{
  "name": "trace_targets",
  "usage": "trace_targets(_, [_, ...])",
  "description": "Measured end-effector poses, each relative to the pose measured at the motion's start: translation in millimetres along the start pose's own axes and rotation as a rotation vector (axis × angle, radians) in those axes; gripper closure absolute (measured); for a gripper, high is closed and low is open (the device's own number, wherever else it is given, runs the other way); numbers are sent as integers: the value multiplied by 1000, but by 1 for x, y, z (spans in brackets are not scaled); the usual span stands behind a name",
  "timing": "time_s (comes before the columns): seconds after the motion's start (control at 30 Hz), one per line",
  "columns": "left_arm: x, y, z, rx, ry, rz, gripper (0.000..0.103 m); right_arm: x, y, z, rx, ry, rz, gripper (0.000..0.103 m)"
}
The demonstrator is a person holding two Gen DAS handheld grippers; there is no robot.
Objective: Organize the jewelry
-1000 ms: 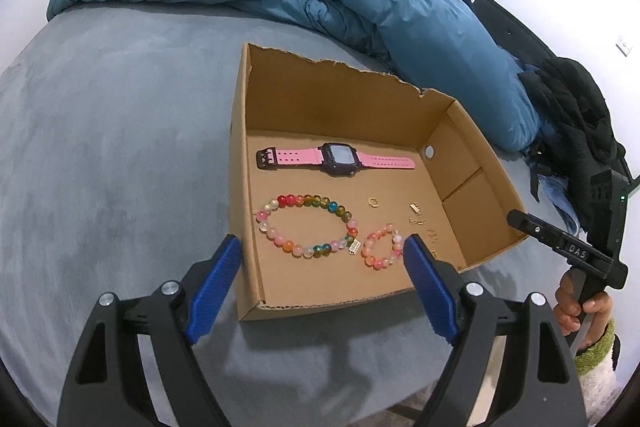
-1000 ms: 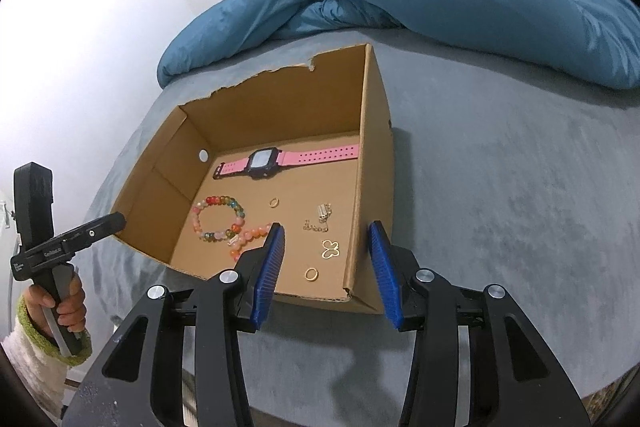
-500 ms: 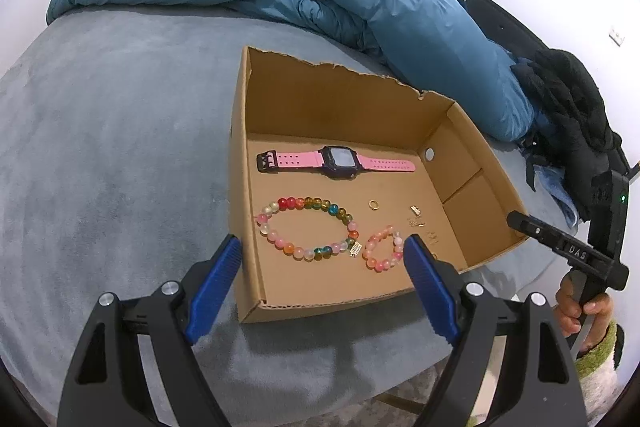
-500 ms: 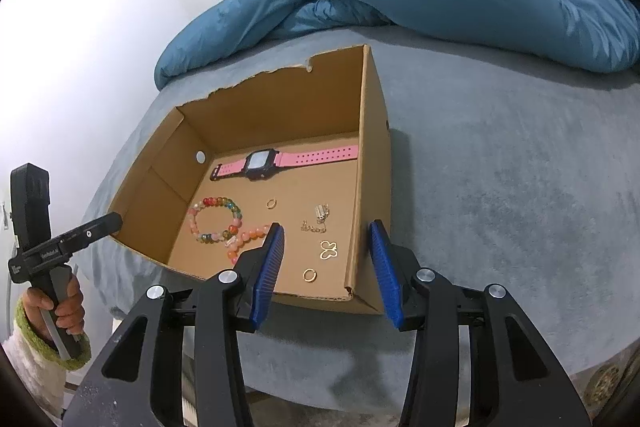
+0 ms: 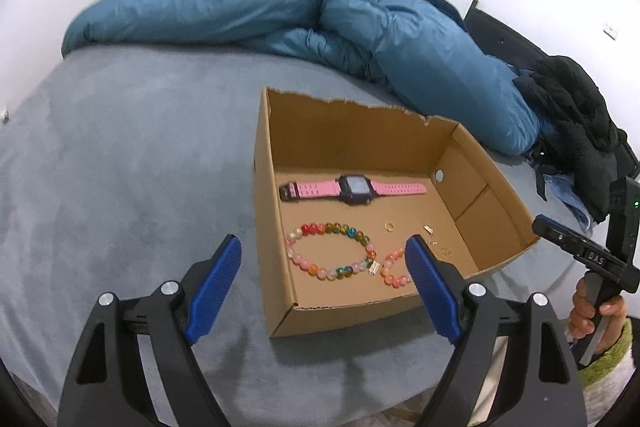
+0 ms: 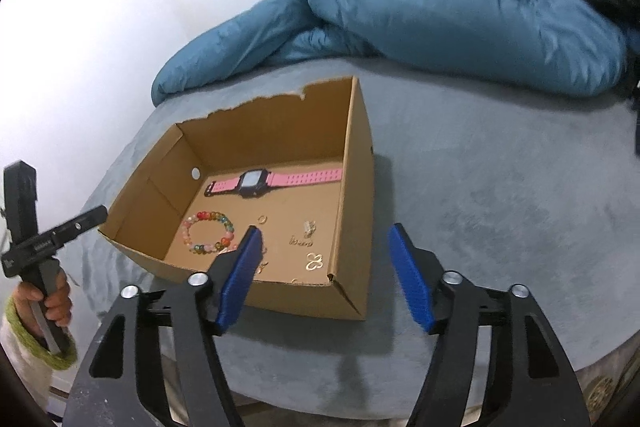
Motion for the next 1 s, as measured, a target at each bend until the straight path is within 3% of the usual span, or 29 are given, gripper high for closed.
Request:
trace_targets(0.2, [-25,20,-6,115,89,-5,6,-27,2,-4,-47,134,61,16])
trace_targets(0.33, [-30,31,-4,161,106,-3,6,-43,1,-4,-71,211,103,8])
trace_targets(0.63, [-28,44,2,153,87,-75,6,-61,0,-5,-97,273,169,8])
trace_targets(0.77, [-28,55,5,212,84,-121,6,-67,-1,-4,-115,294,183,8])
trace_targets(1.0, [-27,60,14,244,74,-178,6,-70,-13,9,-242,315,257,8])
Point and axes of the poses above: each gripper's, at about its wrist camera, not at the fingertips, and x roughly the way its jaws point, y to its right, z to its underside, the point moved 9 cm from there along x, roughly the way its jaws point, and after that the axes turned 15 degrees about z, right-handed, at the moved point
